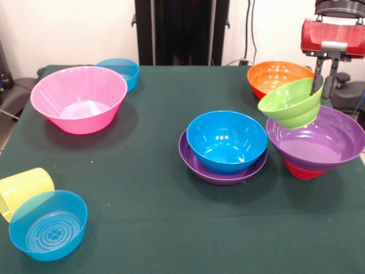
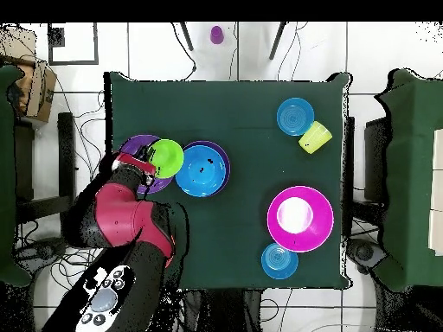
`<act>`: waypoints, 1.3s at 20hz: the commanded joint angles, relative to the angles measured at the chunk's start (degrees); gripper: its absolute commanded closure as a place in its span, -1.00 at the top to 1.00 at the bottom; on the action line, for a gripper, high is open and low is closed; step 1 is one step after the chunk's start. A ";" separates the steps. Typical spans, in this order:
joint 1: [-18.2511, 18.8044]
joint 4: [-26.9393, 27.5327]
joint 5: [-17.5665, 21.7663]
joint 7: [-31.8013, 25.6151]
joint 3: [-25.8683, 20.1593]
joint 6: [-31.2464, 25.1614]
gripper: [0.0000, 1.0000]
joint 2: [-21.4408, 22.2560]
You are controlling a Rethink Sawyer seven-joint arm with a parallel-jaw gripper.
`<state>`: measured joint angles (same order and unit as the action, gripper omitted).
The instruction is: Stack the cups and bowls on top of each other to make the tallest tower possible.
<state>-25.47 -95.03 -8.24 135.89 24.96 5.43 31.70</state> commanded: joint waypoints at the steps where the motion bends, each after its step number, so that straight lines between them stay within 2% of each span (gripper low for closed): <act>1: 0.97 1.69 -0.95 5.49 -5.96 -3.73 -1.00 -0.44; 14: -1.81 2.51 -3.53 6.39 -4.62 -6.14 -1.00 -0.10; 17: -1.94 2.36 -3.72 6.28 -4.91 -5.57 -1.00 -0.45; 20: 0.03 1.15 -2.92 5.81 -8.57 -5.92 -1.00 0.39; 26: -0.50 0.66 -3.11 5.79 -8.30 -5.89 -1.00 0.47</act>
<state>-26.65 -95.03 -10.42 135.89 24.14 5.43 31.82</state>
